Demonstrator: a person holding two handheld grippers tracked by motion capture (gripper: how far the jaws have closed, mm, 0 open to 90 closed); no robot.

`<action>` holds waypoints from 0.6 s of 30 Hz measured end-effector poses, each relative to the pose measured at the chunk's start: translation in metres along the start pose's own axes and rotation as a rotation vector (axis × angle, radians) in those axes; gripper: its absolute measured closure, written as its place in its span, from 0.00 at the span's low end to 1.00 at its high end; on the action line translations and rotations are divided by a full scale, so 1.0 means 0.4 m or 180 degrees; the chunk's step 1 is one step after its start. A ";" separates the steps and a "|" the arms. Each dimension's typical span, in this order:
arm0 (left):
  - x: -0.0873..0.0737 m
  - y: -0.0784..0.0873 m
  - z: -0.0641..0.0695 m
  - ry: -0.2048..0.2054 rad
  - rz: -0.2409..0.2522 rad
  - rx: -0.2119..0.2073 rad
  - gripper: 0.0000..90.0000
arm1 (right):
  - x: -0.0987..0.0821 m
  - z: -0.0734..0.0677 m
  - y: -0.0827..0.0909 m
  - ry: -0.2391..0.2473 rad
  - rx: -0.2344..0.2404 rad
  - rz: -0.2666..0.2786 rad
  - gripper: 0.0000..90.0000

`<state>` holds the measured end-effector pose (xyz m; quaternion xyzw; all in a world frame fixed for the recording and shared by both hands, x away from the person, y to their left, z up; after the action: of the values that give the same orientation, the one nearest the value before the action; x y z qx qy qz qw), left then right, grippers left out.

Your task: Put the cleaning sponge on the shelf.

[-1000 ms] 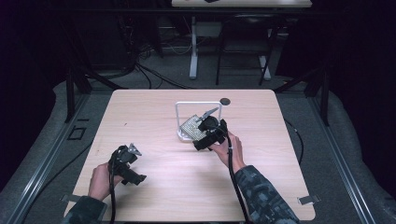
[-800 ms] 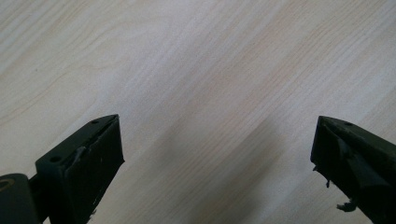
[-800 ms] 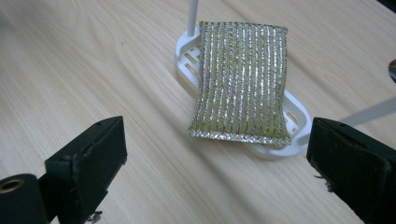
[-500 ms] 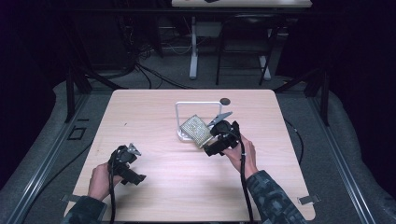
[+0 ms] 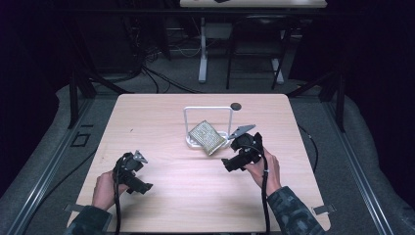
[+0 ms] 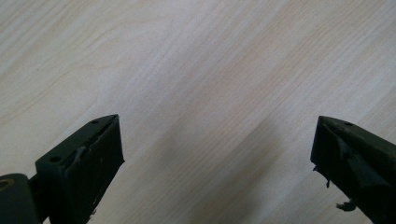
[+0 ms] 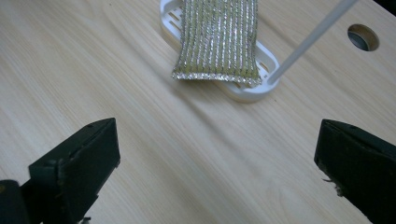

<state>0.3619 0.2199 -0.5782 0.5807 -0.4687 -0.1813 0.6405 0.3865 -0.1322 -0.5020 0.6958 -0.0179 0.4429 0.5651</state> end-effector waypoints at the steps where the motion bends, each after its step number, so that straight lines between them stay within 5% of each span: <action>1: 0.000 0.000 0.000 0.0000 -0.0003 -0.0001 0.02 | 0.000 0.000 0.000 0.0000 0.0000 0.0000 0.00; 18: -0.001 0.000 -0.002 0.0009 -0.0011 -0.0003 0.02 | -0.122 0.053 0.043 -0.0249 -0.0175 -0.0059 0.00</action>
<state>0.3624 0.2205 -0.5784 0.5815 -0.4667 -0.1817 0.6411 0.3604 -0.1786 -0.5191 0.6970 -0.0457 0.4094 0.5870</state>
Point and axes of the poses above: each handheld gripper's, and its own axes: y roughly backward along the jaws, x roughly out of its top, z roughly to its right, the point moved 4 cm from there along -y, roughly forward along the jaws, and after that the axes turned 9 degrees about -y, right-handed, at the moved point
